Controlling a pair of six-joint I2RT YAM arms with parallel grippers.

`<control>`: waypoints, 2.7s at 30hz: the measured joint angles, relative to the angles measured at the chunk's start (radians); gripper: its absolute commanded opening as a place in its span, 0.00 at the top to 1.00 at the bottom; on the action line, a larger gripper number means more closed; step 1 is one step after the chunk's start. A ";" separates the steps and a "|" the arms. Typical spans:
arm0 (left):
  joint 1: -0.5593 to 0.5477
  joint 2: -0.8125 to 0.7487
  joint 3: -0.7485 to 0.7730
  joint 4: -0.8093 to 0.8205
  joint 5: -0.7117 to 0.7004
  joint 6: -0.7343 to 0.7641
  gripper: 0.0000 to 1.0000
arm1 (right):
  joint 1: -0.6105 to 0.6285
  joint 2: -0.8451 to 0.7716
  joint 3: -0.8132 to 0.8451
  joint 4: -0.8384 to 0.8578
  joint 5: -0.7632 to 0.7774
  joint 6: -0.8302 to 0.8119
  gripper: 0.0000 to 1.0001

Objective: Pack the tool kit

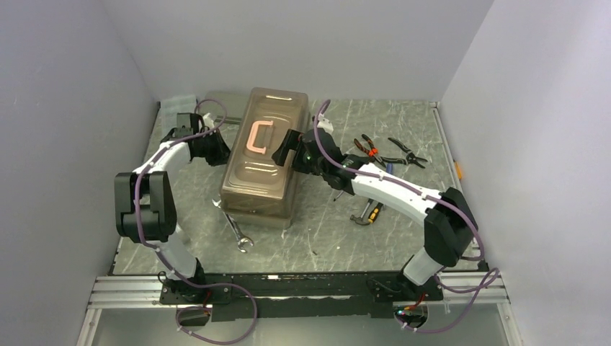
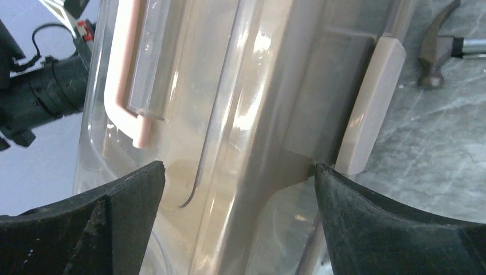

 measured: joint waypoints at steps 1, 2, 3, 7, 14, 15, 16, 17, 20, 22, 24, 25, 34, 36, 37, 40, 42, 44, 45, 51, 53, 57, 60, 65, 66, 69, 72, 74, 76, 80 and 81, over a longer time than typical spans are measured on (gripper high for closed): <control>-0.004 0.011 0.008 0.006 0.008 -0.004 1.00 | -0.006 -0.010 0.000 -0.016 -0.011 -0.004 0.00; -0.010 0.017 0.011 0.016 0.016 -0.007 1.00 | -0.016 -0.024 -0.003 -0.041 -0.034 -0.010 0.00; -0.015 0.023 0.012 0.022 0.025 -0.011 1.00 | -0.028 -0.038 -0.006 -0.060 -0.054 -0.014 0.00; -0.046 0.048 0.019 0.035 0.084 -0.031 1.00 | -0.099 -0.112 -0.029 -0.125 -0.162 -0.050 0.00; -0.069 0.082 0.076 0.003 0.143 -0.034 0.82 | -0.264 -0.225 -0.070 -0.077 -0.347 -0.074 0.00; -0.060 0.082 0.083 0.001 0.149 -0.034 0.71 | -0.288 -0.244 -0.094 -0.053 -0.379 -0.074 0.00; -0.043 0.081 0.093 -0.002 0.158 -0.038 0.61 | -0.314 -0.262 -0.120 -0.027 -0.412 -0.074 0.00; -0.023 0.080 0.100 -0.005 0.169 -0.040 0.51 | -0.338 -0.275 -0.145 -0.003 -0.443 -0.074 0.00; 0.035 0.058 0.124 -0.039 0.165 -0.045 0.33 | -0.418 -0.292 -0.215 0.071 -0.536 -0.068 0.00; 0.067 0.023 0.150 -0.081 0.148 -0.045 0.20 | -0.479 -0.289 -0.269 0.140 -0.610 -0.055 0.01; 0.075 -0.023 0.176 -0.108 0.130 -0.042 0.01 | -0.537 -0.279 -0.332 0.227 -0.686 -0.031 0.02; 0.074 -0.053 0.186 -0.117 0.126 -0.038 0.01 | -0.565 -0.267 -0.367 0.287 -0.725 -0.013 0.04; -0.010 -0.321 0.190 -0.114 0.123 -0.067 0.01 | -0.659 -0.074 -0.552 0.727 -0.923 0.117 0.02; -0.040 -0.321 0.190 -0.115 0.122 -0.068 0.01 | -0.661 -0.026 -0.567 0.838 -0.949 0.153 0.02; -0.056 -0.313 0.189 -0.117 0.120 -0.070 0.01 | -0.662 0.006 -0.573 0.905 -0.965 0.178 0.01; -0.106 -0.277 0.190 -0.128 0.091 -0.074 0.00 | -0.666 0.099 -0.582 1.059 -0.990 0.239 0.01; -0.144 -0.243 0.200 -0.151 0.043 -0.073 0.01 | -0.667 0.142 -0.583 1.094 -0.992 0.253 0.00; -0.193 -0.192 0.243 -0.189 -0.026 -0.063 0.01 | -0.667 0.158 -0.583 1.101 -0.992 0.254 0.00; -0.211 -0.166 0.267 -0.203 -0.054 -0.056 0.01 | -0.667 0.165 -0.583 1.114 -0.992 0.256 0.00; -0.267 -0.047 0.364 -0.246 -0.180 -0.021 0.01 | -0.668 0.269 -0.583 1.289 -1.008 0.323 0.00; -0.274 -0.015 0.393 -0.256 -0.194 -0.021 0.02 | -0.668 0.300 -0.583 1.308 -1.010 0.335 0.00; -0.292 0.026 0.449 -0.273 -0.243 0.001 0.01 | -0.667 0.319 -0.581 1.307 -1.010 0.338 0.00; -0.305 0.039 0.451 -0.274 -0.247 0.005 0.01 | -0.658 0.319 -0.570 1.305 -1.010 0.330 0.00; -0.306 0.040 0.450 -0.271 -0.250 0.010 0.10 | -0.647 0.353 -0.542 1.340 -1.010 0.342 0.00; -0.308 0.040 0.450 -0.270 -0.249 0.012 0.11 | -0.644 0.365 -0.537 1.348 -1.010 0.346 0.00; -0.307 0.040 0.445 -0.260 -0.240 0.016 0.15 | -0.630 0.385 -0.531 1.351 -1.009 0.357 0.00; -0.267 0.027 0.368 -0.171 -0.125 -0.003 0.13 | -0.618 0.385 -0.523 1.352 -1.008 0.358 0.00; -0.233 0.015 0.326 -0.124 -0.066 -0.015 0.14 | -0.614 0.385 -0.515 1.352 -1.007 0.358 0.00; -0.203 0.007 0.302 -0.098 -0.028 -0.019 0.16 | -0.609 0.385 -0.509 1.364 -1.007 0.367 0.00; -0.142 0.006 0.255 -0.044 0.073 -0.030 0.18 | -0.600 0.398 -0.496 1.423 -1.009 0.402 0.01; -0.124 0.006 0.243 -0.031 0.099 -0.032 0.18 | -0.598 0.407 -0.491 1.443 -1.009 0.414 0.01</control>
